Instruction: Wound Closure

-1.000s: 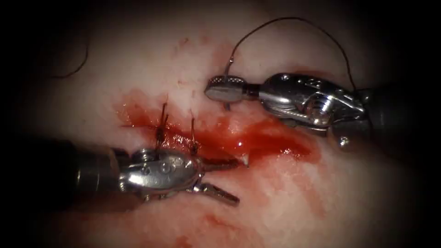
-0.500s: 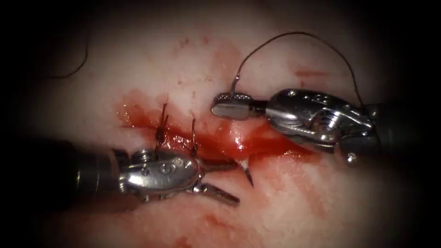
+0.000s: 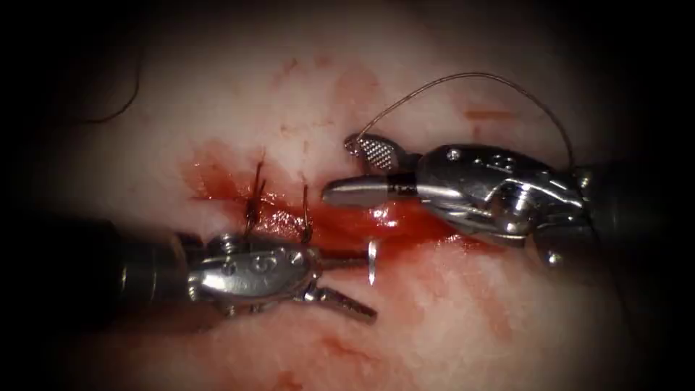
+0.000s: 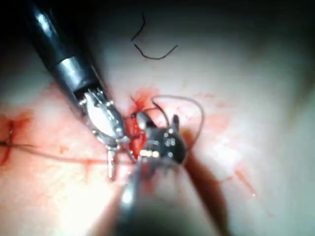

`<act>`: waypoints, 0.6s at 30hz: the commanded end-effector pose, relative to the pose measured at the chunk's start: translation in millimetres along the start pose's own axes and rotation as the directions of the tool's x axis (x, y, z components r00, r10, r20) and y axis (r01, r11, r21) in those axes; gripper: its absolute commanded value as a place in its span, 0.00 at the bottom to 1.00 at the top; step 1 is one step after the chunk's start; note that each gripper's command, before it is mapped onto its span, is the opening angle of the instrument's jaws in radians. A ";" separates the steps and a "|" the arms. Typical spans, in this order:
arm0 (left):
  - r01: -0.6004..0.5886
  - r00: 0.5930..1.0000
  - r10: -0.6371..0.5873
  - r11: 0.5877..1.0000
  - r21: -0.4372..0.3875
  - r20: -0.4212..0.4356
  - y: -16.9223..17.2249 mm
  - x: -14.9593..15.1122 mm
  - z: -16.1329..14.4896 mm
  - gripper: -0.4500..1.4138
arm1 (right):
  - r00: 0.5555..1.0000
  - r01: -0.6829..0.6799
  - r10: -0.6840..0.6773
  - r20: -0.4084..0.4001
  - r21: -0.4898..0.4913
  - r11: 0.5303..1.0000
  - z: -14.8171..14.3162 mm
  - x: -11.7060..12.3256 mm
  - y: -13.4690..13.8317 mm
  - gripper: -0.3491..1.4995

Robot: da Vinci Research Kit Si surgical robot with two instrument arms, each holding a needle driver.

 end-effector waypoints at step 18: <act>0.000 1.000 0.000 1.000 -0.001 0.001 0.1 -0.3 0.9 0.52 | 0.992 0.124 -0.124 0.019 0.001 0.992 1.2 1.5 0.5 0.00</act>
